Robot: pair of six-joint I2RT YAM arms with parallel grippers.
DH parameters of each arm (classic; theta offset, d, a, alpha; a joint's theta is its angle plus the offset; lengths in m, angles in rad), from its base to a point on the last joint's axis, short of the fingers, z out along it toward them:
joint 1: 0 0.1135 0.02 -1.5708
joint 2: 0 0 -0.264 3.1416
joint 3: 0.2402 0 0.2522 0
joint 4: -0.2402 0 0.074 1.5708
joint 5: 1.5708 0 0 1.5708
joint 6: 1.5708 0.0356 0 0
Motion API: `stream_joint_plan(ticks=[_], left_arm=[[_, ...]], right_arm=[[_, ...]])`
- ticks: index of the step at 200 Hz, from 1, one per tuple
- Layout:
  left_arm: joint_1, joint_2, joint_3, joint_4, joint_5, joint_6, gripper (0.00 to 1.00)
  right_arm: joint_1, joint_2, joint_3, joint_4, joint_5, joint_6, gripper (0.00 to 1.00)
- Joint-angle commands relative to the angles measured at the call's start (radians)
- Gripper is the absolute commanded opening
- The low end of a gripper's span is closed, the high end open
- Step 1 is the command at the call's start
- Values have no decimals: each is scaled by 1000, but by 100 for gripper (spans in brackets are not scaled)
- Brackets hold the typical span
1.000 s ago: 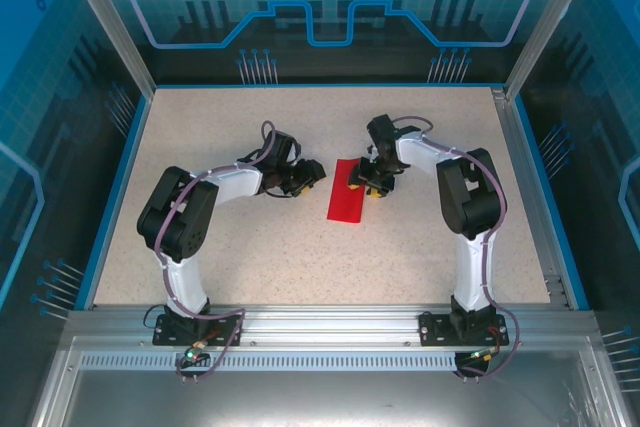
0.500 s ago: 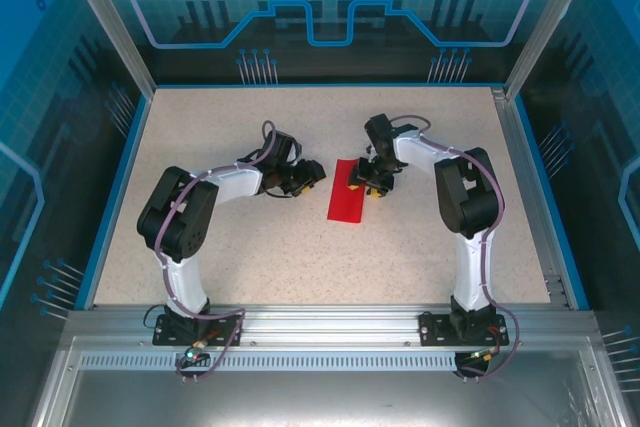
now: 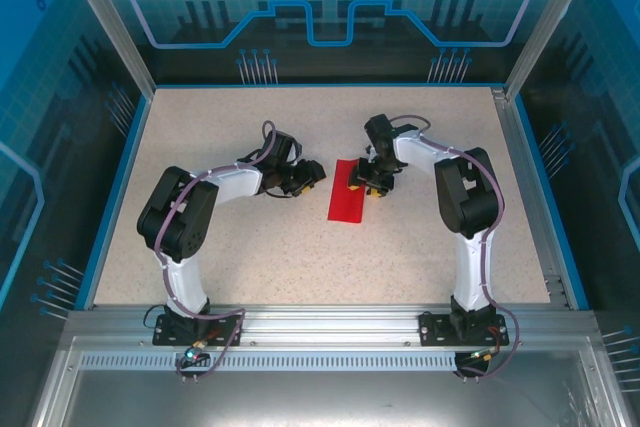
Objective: Fold a paper plane with a square sheet of paper (pick it up from the middle)
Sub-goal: First fold in half a square sheet of paper at the center of the table, then hold the square sheet of paper at the center of the table.
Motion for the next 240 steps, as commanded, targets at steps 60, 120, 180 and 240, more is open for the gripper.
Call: stream_joint_plan(ticks=[60,120,180,240], left_arm=[[3,-14,26,-31,41,19,48],[-8,9,48,-24,69,24,43],[-55,91,156,-98,104,49,0],[-102,159,271,-298,-22,100,0]], right_arm=[[-10,74,-13,-78,98,12,55],[-13,88,-14,-87,105,21,55],[-13,88,-19,-90,118,18,54],[-13,88,-22,-93,119,18,54]])
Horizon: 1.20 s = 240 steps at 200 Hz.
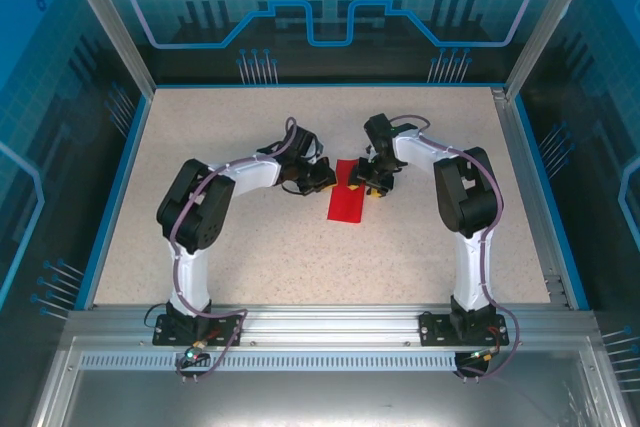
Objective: Fold a paper plane with a square sheet of paper (pick it up from the middle)
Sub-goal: Hold the square sheet of paper at the center of the table.
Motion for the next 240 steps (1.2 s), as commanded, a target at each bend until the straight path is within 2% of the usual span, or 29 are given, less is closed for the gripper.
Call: stream_joint_plan(ticks=[1,62,183,216,240], left_arm=[[-23,34,66,-126,-64,49,0],[-51,76,137,-213,-136,84,0],[-65,157,164,-239,-156,107,0],[-65,148,126,-240,-173,112,0],[-66,151,124,-235,-171,112,0]], right_arm=[[-13,77,-36,-78,116,3,54],[-10,82,-41,-75,116,4,54],[-8,71,-35,-64,86,-9,55],[-31,-24,-31,-2,27,-16,58],[-75,-147,-96,132,-73,-17,59]])
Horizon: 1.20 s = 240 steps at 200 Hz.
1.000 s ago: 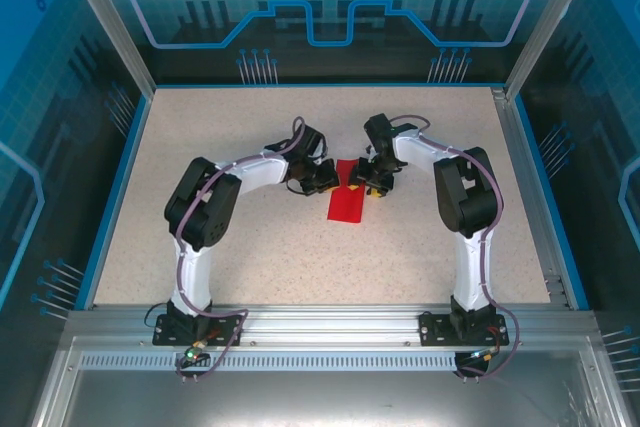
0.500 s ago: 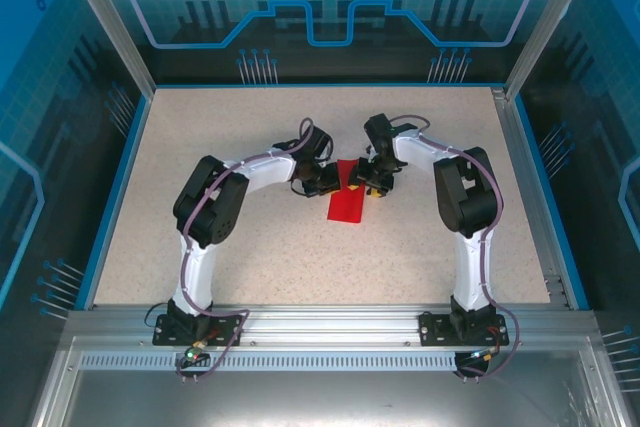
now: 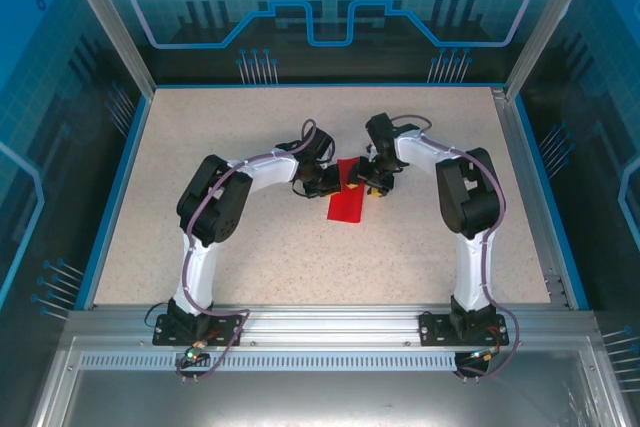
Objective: Fold a paper plane with a square sheet of paper (pick it up from the middle)
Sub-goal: Hold the square sheet of paper at the center of the table, then fold the square sheet of paper in half at the center of the table.
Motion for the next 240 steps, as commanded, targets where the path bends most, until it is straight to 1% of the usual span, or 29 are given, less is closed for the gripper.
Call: stream_joint_plan(ticks=[1,10,17,33,41,53,75,92,172,201,240], left_arm=[[-9,28,-31,-50,-38,27,0],[-9,28,-28,-49,-36,27,0],[-7,28,-27,-48,-35,26,0],[-8,28,-24,-51,-36,28,0],[-9,28,-24,-51,-35,28,0],[-8,28,-23,-48,-29,32,0],[-9,27,-25,-49,-29,32,0],[-10,27,-27,-49,-29,32,0],[-10,30,-24,-54,-29,34,0],[-10,33,-25,-56,-31,33,0],[-9,40,-30,-56,-32,36,0]], right_arm=[[-66,-116,-69,102,-55,-12,59],[-79,-155,-99,165,-120,-17,57],[-85,-173,-118,197,-158,-16,53],[-82,-189,-152,260,-212,-10,36],[-76,-187,-175,308,-255,-2,27],[-66,-181,-204,371,-303,19,16],[-60,-180,-243,411,-296,31,7],[-59,-145,-243,424,-362,25,0],[-72,-94,-323,441,-330,-31,0],[-86,-97,-346,415,-270,-100,0],[-104,-95,-413,467,-266,-154,0]])
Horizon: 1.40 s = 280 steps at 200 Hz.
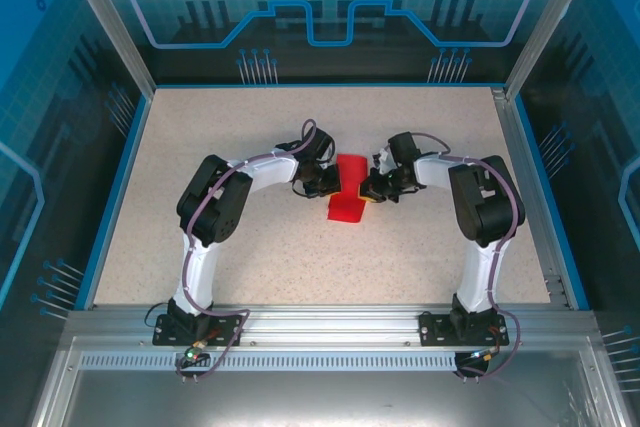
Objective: Fold a paper plane with a square sheet of paper (pick it up from the middle)
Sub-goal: Fold the square sheet of paper in half at the center of the table.
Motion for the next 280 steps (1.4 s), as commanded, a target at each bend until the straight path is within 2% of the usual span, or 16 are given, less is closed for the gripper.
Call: stream_joint_plan(ticks=[1,25,52,73,110,120,144,193,231,280], left_arm=[[-8,39,-31,-57,-32,33,0],[-10,41,-36,-52,-29,30,0],[-9,40,-37,-52,-32,31,0],[-10,44,-39,-49,-31,28,0],[-10,48,-45,-53,-32,31,0],[-10,48,-47,-50,-30,32,0],[-9,47,-50,-50,-32,32,0],[-9,47,-49,-52,-34,29,0],[-9,45,-45,-56,-37,31,0],[-10,44,-42,-61,-35,27,0]], right_arm=[[-19,11,-45,17,27,-59,0],[-4,6,-102,94,79,-75,0],[1,-78,-155,185,55,-53,0],[-1,-125,-153,230,-30,-40,0],[0,-110,-164,320,-154,30,1],[3,-93,-159,317,-175,30,1],[6,-86,-196,304,-123,25,0],[-8,-32,-258,332,-116,5,0],[-3,-99,-240,247,-81,-24,0],[17,-145,-228,338,-170,58,0]])
